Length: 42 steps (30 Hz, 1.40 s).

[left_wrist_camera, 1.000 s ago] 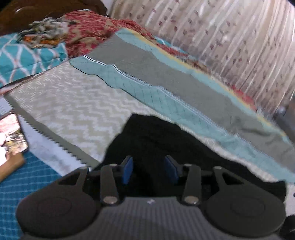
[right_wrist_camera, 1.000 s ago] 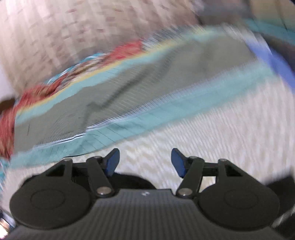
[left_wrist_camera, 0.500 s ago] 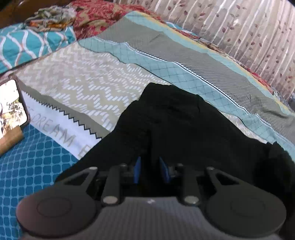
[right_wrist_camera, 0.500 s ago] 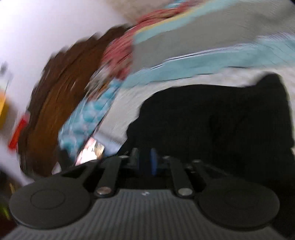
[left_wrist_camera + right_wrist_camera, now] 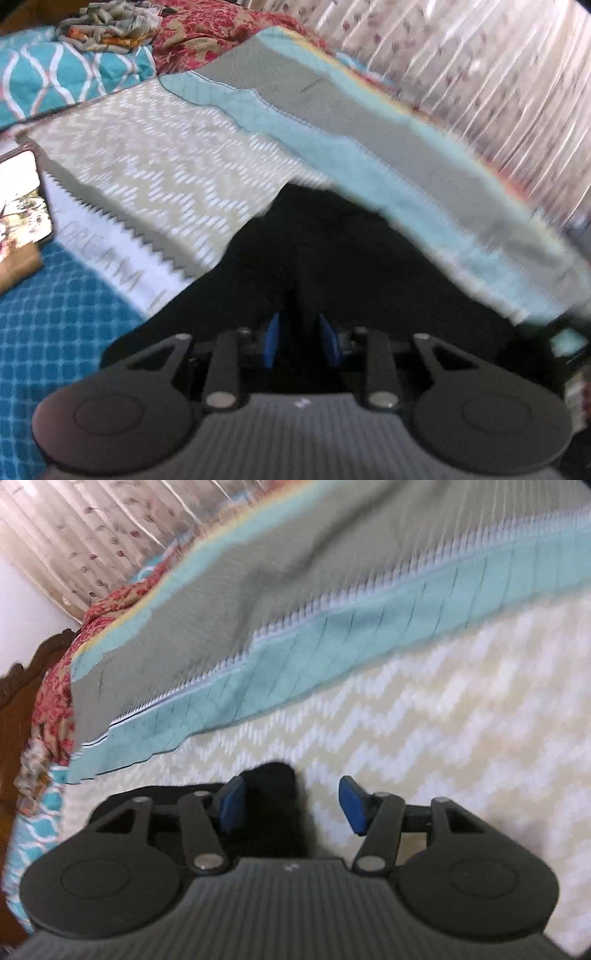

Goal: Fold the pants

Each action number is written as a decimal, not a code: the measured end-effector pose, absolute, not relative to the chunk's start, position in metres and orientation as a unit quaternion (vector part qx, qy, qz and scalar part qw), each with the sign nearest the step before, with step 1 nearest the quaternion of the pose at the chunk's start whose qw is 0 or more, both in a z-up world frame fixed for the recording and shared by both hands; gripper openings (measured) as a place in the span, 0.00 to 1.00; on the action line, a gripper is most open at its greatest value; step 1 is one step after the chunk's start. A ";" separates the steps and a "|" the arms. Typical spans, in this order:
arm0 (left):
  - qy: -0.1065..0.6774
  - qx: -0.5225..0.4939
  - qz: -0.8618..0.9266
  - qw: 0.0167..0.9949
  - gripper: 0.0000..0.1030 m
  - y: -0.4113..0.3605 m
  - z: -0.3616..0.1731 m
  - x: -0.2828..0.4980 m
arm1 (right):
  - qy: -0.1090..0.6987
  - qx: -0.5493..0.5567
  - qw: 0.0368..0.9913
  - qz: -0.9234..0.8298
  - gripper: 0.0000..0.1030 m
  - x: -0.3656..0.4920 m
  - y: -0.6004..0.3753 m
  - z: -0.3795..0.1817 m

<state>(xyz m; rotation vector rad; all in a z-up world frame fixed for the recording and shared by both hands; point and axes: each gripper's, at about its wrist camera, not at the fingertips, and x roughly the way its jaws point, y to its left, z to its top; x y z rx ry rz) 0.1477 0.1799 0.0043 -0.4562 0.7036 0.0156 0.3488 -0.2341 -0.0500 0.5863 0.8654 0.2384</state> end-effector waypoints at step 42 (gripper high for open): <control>0.342 -0.291 0.115 0.886 0.64 0.238 0.006 0.154 | 0.396 0.038 0.848 0.351 0.83 0.413 0.098 -0.015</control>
